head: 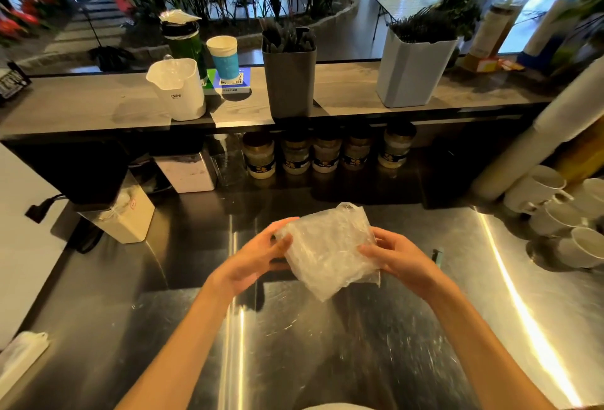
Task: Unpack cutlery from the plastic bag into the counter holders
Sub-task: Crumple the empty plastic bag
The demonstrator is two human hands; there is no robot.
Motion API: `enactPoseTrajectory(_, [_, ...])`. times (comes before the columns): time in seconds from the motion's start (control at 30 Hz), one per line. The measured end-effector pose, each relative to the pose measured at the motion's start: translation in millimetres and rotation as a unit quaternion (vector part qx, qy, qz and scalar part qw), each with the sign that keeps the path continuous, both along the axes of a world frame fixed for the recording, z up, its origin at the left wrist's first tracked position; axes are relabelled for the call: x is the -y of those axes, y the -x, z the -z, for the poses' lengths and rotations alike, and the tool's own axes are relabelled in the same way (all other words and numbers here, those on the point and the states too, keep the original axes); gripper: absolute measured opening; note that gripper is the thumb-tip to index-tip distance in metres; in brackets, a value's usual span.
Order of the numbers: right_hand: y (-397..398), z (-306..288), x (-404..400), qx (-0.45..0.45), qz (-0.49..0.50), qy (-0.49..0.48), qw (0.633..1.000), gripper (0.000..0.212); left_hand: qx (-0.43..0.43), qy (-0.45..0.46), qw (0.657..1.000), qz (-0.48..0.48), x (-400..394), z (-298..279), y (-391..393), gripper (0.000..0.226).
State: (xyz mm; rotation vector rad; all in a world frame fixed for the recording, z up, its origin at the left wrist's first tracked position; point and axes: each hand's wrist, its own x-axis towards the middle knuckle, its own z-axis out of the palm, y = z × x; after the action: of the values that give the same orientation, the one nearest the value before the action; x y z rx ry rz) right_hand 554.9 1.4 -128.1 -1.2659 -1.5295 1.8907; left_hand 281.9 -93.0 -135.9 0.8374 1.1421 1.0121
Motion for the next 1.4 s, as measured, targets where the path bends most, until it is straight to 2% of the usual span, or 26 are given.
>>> enactPoseTrajectory(0.1, [3, -6, -4, 0.037, 0.002, -0.066, 0.997, 0.036, 0.079, 0.019, 0.992, 0.095, -3, -2, 0, 0.105])
enactPoseTrajectory(0.17, [3, -7, -7, 0.052, 0.018, -0.109, 0.993, 0.039, 0.133, 0.044, 0.983, 0.121, -5, -2, -3, 0.109])
enactPoseTrajectory(0.2, [2, -7, -8, 0.051, 0.021, -0.121, 0.991, 0.04, 0.124, 0.061, 0.984, 0.112, -7, -4, -7, 0.103])
enactPoseTrajectory(0.23, [1, -8, -9, 0.046, 0.021, -0.122, 0.991, 0.043, 0.08, 0.069, 0.99, 0.096, -8, -6, -14, 0.091])
enactPoseTrajectory(0.3, [3, -9, -7, 0.025, 0.015, -0.103, 0.994, 0.049, -0.032, 0.041, 0.995, 0.084, -8, -5, -29, 0.065])
enactPoseTrajectory(0.33, [5, -9, -4, 0.013, 0.013, -0.088, 0.996, 0.052, -0.056, 0.024, 0.995, 0.078, -8, -2, -37, 0.058])
enactPoseTrajectory(0.4, [9, -4, 1, -0.002, 0.027, -0.054, 0.998, 0.059, -0.051, 0.018, 0.998, 0.033, -5, 2, -47, 0.047])
enactPoseTrajectory(0.5, [4, 8, 6, -0.007, 0.048, 0.053, 0.997, 0.069, -0.034, 0.026, 0.999, -0.032, -1, 2, -48, 0.038])
enactPoseTrajectory(0.6, [-2, 14, 15, -0.011, -0.022, 0.126, 0.992, 0.054, -0.037, 0.038, 0.998, -0.046, 2, 4, -45, 0.039])
enactPoseTrajectory(0.7, [-3, 15, 21, 0.007, -0.034, 0.11, 0.993, 0.05, -0.055, 0.044, 0.996, -0.054, 4, 5, -41, 0.04])
enactPoseTrajectory(0.87, [-2, 13, 21, -0.017, 0.014, 0.067, 0.998, 0.04, -0.036, 0.081, 0.995, 0.035, 12, 10, -28, 0.051])
enactPoseTrajectory(0.93, [-3, 12, 21, -0.036, 0.012, 0.067, 0.997, 0.044, -0.015, 0.076, 0.997, 0.029, 14, 15, -24, 0.054])
enactPoseTrajectory(1.07, [-8, 10, 20, -0.067, -0.065, 0.082, 0.992, 0.058, -0.006, 0.049, 0.999, -0.018, 16, 20, -23, 0.061])
enactPoseTrajectory(1.17, [-9, 10, 22, -0.096, -0.064, 0.063, 0.991, 0.057, 0.036, 0.039, 0.997, -0.05, 17, 21, -22, 0.057])
enactPoseTrajectory(1.3, [-6, 6, 28, -0.124, -0.024, -0.022, 0.992, 0.041, 0.119, 0.032, 0.988, -0.088, 20, 22, -21, 0.065])
enactPoseTrajectory(1.4, [-4, 7, 26, -0.117, 0.018, -0.083, 0.989, 0.014, 0.171, 0.032, 0.981, -0.086, 24, 24, -23, 0.054])
